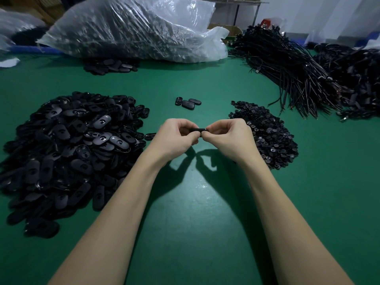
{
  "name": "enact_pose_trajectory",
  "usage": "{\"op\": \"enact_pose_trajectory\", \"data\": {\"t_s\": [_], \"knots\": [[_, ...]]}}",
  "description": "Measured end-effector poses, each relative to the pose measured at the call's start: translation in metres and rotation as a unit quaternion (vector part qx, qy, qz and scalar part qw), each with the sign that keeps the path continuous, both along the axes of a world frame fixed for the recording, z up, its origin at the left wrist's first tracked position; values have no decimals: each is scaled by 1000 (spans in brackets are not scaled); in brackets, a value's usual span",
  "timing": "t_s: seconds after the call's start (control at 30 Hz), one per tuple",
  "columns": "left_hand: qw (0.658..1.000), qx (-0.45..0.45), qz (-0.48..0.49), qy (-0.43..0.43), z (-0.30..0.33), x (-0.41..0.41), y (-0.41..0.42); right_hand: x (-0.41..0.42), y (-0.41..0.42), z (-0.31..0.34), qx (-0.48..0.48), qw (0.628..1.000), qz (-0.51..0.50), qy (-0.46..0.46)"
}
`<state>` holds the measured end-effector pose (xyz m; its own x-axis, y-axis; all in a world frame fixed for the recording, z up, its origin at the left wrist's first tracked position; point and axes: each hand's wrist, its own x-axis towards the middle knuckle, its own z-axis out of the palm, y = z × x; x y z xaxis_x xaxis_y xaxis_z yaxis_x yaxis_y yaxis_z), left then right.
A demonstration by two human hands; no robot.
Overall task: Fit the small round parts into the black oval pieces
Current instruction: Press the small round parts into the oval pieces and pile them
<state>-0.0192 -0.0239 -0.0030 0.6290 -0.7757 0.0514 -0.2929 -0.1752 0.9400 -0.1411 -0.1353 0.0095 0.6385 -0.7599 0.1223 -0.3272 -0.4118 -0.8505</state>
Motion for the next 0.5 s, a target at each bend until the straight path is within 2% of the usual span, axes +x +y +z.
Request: {"op": "enact_pose_trajectory", "data": {"t_s": [0.1,0.17,0.27,0.5], "knots": [[1000,11,1,-8,-1,1,2,2,2,-4,1,1000,-3,5],[1000,0,-2,21,-1,3,5,1,2,-5,23,1000,16,-6],[998,-12,42,41,-1,2,5,-1,-1,-4,47,998,45,-21],[990,10,121,-74,-2,1,1,30,-19,-1,-25,999,-15,45]]}}
